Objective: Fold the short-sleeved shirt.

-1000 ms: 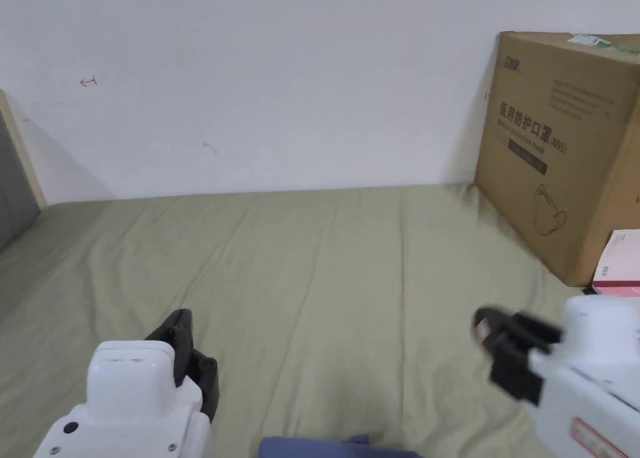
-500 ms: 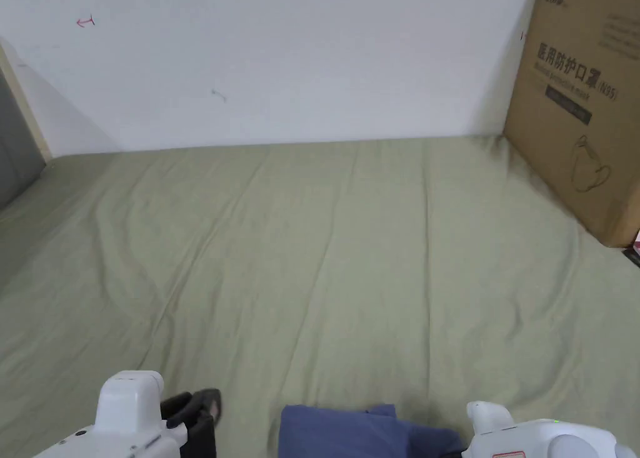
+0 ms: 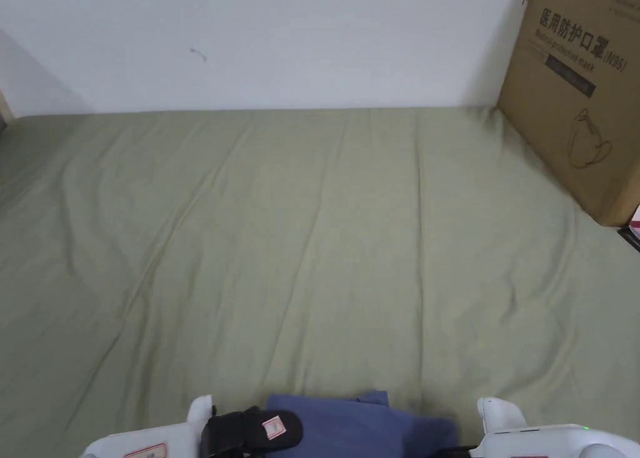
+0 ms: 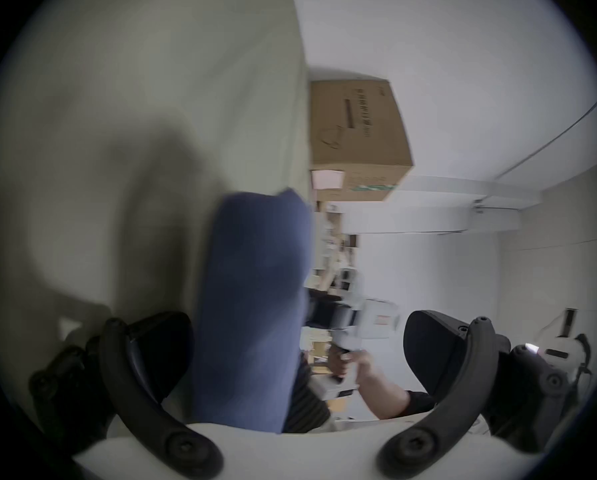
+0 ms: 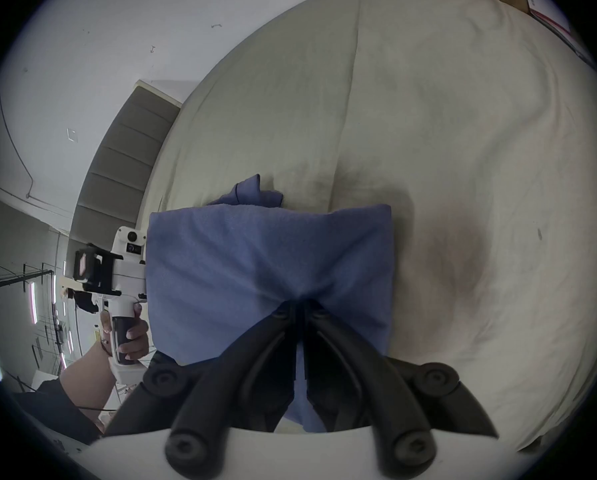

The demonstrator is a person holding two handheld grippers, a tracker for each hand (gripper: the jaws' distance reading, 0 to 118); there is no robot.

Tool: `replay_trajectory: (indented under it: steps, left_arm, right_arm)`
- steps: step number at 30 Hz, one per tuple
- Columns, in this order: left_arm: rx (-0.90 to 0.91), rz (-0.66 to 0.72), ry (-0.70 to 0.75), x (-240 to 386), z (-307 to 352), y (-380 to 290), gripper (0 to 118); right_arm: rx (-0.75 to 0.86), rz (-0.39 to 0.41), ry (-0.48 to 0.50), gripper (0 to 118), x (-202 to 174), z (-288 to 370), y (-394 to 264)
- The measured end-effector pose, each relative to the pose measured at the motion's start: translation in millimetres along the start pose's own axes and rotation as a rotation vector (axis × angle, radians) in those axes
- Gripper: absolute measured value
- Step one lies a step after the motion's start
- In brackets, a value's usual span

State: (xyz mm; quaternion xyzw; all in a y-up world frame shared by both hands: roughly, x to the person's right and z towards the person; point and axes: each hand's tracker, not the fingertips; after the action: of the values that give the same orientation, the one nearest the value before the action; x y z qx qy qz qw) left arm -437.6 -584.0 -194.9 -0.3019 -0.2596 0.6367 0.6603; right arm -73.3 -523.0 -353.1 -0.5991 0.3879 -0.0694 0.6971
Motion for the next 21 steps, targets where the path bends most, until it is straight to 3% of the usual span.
replay_trajectory:
  steps: [2,5,6,8,9,10,11,13,18,21]
  left_arm:
    - [-0.021,0.013,0.014,-6,-25,2,118]
    - [-0.031,-0.106,0.032,-13,-32,-5,115]
    - [-0.029,-0.122,0.053,-12,-30,-6,102]
    - [0.001,-0.200,0.240,-21,-12,-5,26]
    - [0.016,-0.224,0.396,-27,-8,-4,25]
    - [0.002,-0.147,0.295,-35,-6,-6,25]
    - [0.020,-0.108,0.187,-25,-7,-7,25]
    - [-0.001,-0.154,0.283,-13,-18,-10,26]
    - [0.035,-0.142,0.231,11,0,-22,26]
    - [0.068,-0.203,0.159,46,28,-27,26]
  right_arm:
    - [0.000,-0.002,0.003,4,0,0,0]
    - [-0.002,-0.013,0.007,4,3,-1,0]
    - [-0.001,-0.019,0.011,4,4,-1,-1]
    - [0.004,-0.031,0.022,4,7,-2,-1]
    - [0.007,-0.037,0.027,4,8,-2,-2]
    - [0.003,-0.058,0.070,4,9,-3,-3]
    - [0.004,-0.065,0.052,4,9,-3,-4]
    - [0.010,-0.077,0.040,4,7,-1,-4]
    - [0.087,0.017,-0.030,4,-15,26,-13]
    - [0.119,0.018,0.003,4,-27,49,-22]
